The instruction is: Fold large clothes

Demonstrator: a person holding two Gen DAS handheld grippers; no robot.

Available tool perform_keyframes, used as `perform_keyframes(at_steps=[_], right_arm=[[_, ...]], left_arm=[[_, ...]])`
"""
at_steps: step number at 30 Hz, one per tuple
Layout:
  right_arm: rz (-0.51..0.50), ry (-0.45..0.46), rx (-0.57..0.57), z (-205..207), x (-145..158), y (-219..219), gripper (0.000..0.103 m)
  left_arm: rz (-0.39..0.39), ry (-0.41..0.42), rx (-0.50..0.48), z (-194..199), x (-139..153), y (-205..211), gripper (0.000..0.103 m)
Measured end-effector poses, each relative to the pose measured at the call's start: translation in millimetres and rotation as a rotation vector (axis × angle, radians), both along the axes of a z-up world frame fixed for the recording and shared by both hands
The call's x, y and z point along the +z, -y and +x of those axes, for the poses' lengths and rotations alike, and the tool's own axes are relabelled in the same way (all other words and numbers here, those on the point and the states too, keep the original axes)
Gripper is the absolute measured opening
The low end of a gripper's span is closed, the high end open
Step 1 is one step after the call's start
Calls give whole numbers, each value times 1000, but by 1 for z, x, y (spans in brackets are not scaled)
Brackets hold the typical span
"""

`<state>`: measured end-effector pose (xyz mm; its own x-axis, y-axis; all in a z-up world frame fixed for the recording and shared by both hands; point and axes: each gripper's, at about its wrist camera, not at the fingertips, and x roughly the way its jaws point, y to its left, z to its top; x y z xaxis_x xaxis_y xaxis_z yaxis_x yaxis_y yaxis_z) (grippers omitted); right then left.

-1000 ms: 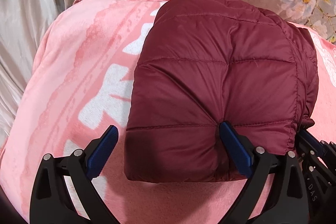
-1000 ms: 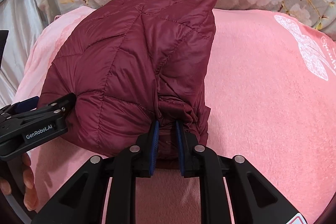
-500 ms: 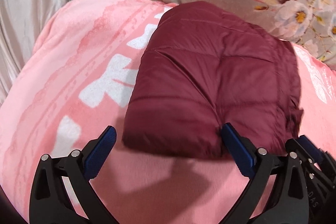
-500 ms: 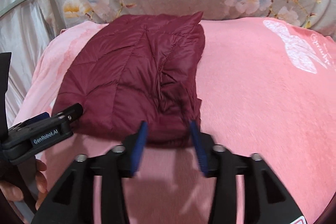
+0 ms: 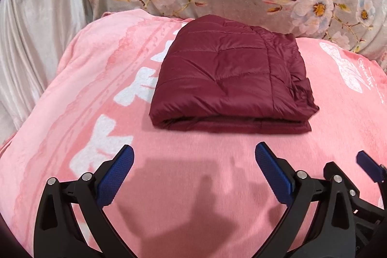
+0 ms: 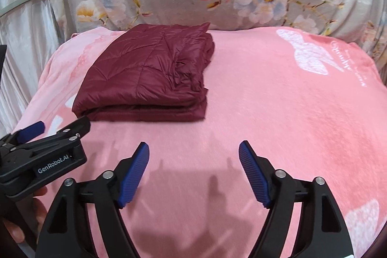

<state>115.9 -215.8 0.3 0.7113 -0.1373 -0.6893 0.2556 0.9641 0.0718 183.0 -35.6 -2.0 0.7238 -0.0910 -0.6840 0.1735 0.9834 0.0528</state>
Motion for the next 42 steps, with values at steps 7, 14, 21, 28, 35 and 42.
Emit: perform_keyframes(at_steps=[7,14,21,28,35,42], right_arm=[[-16,-5,-26,-37,-14,-3,82],[2,-26,-35,-58,-25,-7,83],[-43,-26,-46,-64,-28,-15,83],[-41,-29,-43,-64,-31,-13,83],[-41,-30,-40,-64,-32,-13,83],[-42,-34,-41,-64,-33,-14,83]], left_arm=[[44,17,17,-37,-16,3,98],[44,0,20,-64,-37,0,98],[31,10,52,-75,-43,-8,98],[37,16,57,-76,-45,-7,97],[46,20,59,-76,-46,-6,96],[56,29,62,-78,-45,-5,93]])
